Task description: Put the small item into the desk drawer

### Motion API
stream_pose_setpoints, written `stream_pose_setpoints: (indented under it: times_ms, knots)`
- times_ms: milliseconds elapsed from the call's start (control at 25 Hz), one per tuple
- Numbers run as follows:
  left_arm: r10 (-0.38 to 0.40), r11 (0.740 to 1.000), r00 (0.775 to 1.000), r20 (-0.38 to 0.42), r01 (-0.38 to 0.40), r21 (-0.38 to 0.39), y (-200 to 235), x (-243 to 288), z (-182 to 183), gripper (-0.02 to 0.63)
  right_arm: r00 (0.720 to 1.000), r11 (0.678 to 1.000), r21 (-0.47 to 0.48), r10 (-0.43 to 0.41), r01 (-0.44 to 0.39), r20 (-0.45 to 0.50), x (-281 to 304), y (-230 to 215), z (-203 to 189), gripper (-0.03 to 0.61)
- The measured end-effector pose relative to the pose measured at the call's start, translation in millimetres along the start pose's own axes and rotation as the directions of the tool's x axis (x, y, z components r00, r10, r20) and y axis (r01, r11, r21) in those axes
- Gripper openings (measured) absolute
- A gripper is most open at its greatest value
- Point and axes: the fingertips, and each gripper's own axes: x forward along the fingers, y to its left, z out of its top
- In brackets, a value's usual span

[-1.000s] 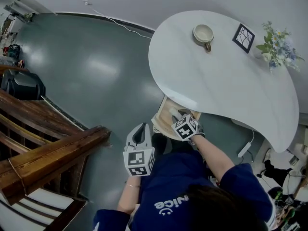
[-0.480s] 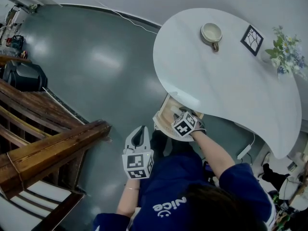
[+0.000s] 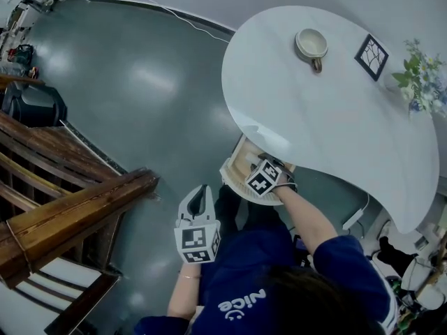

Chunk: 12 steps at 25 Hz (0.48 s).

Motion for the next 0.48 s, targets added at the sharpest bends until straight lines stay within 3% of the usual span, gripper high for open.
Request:
stream_pose_setpoints:
  times_ms: [480]
  knots:
    - [-0.029,0.999,0.999,-0.030,0.029,-0.013,-14.1,14.1,-10.8,0.003,0.998,1.000,0.011,0.003,-0.002,-0.062,30.1,-12.1,-9.3,0.143]
